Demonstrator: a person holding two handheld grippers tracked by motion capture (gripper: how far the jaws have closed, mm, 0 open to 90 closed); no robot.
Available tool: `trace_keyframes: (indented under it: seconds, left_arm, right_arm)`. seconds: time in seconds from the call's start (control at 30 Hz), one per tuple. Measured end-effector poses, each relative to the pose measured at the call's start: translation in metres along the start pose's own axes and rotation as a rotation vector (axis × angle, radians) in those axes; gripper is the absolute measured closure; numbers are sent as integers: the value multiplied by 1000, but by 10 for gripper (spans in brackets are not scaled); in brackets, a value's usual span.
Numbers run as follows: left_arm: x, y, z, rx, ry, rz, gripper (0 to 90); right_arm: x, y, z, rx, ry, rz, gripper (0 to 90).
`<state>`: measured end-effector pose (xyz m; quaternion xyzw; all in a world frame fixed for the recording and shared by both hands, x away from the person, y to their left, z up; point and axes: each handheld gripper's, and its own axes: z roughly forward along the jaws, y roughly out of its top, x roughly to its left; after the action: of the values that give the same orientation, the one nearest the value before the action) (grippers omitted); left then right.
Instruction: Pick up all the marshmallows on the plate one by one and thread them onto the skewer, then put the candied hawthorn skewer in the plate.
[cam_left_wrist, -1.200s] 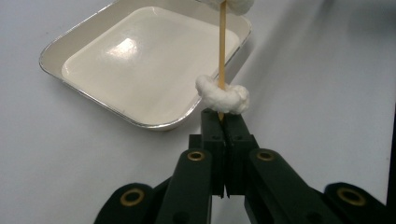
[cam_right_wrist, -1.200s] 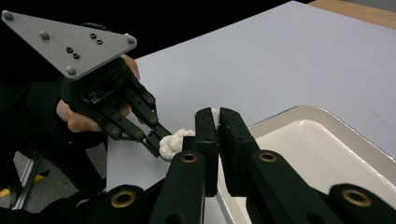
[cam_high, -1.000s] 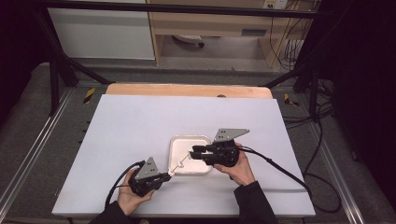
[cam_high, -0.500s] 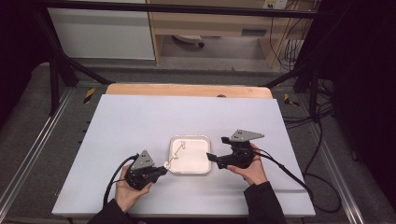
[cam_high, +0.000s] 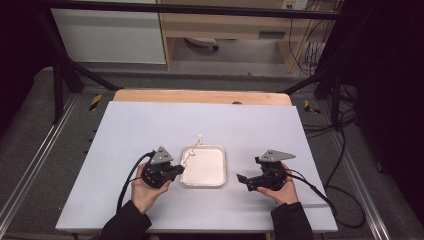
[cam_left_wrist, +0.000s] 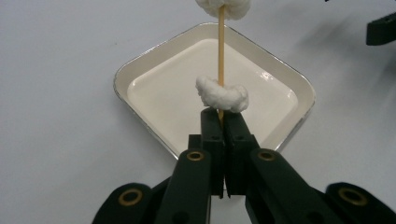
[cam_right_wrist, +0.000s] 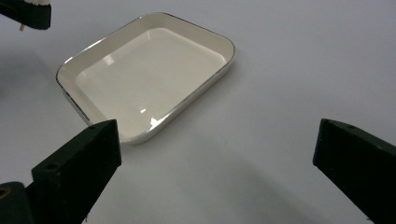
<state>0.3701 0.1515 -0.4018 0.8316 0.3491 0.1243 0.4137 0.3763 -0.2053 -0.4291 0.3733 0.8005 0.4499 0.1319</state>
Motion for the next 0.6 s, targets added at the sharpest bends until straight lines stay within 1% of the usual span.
trace_keyframes:
  seconds: [0.1,0.13,0.23,0.3,0.33,0.37,0.43,0.47,0.5,0.53,0.57,0.6]
  left_arm:
    - [1,4,5,12,5,-1,885]
    - [1,6,7,20,6,-2,885]
    - [1,11,17,46,12,-8,884]
    - [1,13,23,67,13,-13,884]
    - [0,14,30,88,20,-9,884]
    - [0,14,30,88,20,-9,883]
    - [-1,15,37,110,16,-7,884]
    - [-2,15,40,121,19,-3,883]
    - [-3,16,43,130,22,-1,883]
    - [-5,16,46,142,23,0,883]
    - [-6,16,50,156,21,1,883]
    - [-9,16,55,184,30,12,883]
  right_arm:
    - [-2,-5,-3,1,0,-6,7]
    - [-4,-10,-5,4,-4,1,6]
    - [-8,-14,-8,5,-9,-3,6]
    - [-9,-16,-10,3,-8,3,6]
    - [-10,-18,-11,4,-8,0,6]
    - [-11,-19,-12,5,-6,2,6]
    - [-12,-21,-13,11,-9,2,6]
    - [-13,-25,-15,14,-12,-7,6]
    - [-13,-25,-15,14,-12,-7,6]
    - [-15,-30,-17,17,-13,6,6]
    - [-17,-31,-18,20,-16,7,6]
    - [-17,-32,-19,20,-22,5,6]
